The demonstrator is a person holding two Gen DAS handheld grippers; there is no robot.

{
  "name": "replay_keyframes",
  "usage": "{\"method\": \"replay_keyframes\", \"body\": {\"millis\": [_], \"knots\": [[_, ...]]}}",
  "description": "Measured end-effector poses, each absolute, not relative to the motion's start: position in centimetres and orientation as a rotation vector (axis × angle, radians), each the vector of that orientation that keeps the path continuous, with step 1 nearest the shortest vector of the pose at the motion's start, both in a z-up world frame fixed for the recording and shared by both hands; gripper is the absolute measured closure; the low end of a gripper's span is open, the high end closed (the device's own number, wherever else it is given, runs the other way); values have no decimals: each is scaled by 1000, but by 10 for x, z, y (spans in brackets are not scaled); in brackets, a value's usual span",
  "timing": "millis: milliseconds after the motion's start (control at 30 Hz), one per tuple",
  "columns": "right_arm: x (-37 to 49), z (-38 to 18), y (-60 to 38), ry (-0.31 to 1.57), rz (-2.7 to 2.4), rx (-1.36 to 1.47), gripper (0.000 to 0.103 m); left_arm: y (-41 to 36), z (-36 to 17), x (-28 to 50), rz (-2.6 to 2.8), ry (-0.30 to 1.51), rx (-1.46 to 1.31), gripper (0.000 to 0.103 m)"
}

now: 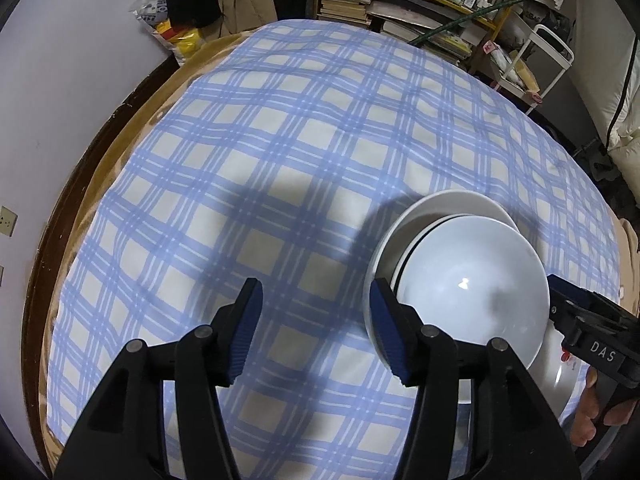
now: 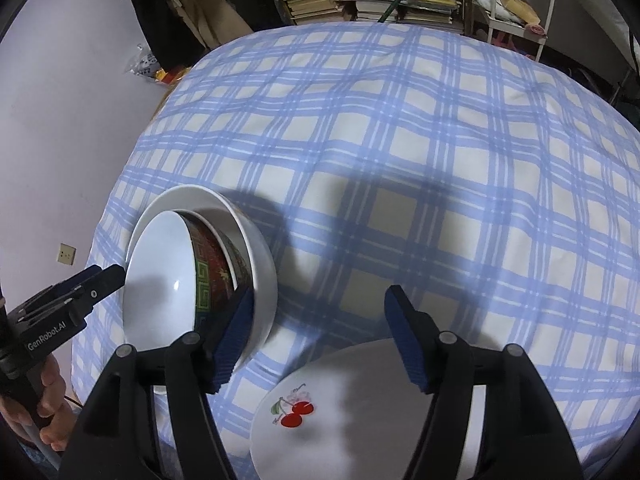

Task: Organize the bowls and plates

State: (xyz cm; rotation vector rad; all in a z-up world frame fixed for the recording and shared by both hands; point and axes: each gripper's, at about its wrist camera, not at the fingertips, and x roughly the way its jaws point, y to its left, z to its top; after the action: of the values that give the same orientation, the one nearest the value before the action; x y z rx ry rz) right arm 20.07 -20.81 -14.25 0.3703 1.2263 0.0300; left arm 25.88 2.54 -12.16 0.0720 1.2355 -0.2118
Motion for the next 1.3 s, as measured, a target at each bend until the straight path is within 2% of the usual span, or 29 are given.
{"method": "replay_keyframes", "body": {"millis": [267, 333, 400, 467, 567, 900, 1033, 1133, 1200, 1233, 1300], "knots": [[201, -143, -206, 1211, 19, 355, 32, 15, -131, 255, -217, 1231, 133, 51], [201, -142, -205, 1208, 11, 342, 32, 15, -132, 256, -226, 1239, 118, 54], [202, -142, -203, 1200, 9, 323, 32, 16, -133, 257, -249, 1261, 93, 67], [203, -140, -200, 1196, 0, 291, 32, 17, -133, 259, -270, 1297, 50, 75], [204, -137, -195, 1198, -8, 242, 32, 14, -133, 259, -275, 1308, 44, 81], [204, -137, -196, 1203, 3, 276, 33, 14, -137, 261, -283, 1309, 72, 82], [204, -134, -190, 1196, 15, 249, 39, 13, -137, 260, -282, 1310, 70, 82], [206, -137, -192, 1210, 54, 304, 50, 15, -137, 261, -285, 1322, 41, 82], [207, -141, -196, 1220, 83, 370, 66, 15, -137, 261, -293, 1320, 40, 84], [207, -142, -197, 1223, 100, 399, 71, 14, -136, 260, -302, 1319, 36, 85], [208, -144, -195, 1230, 123, 410, 87, 14, -138, 261, -317, 1330, 16, 92]]}}
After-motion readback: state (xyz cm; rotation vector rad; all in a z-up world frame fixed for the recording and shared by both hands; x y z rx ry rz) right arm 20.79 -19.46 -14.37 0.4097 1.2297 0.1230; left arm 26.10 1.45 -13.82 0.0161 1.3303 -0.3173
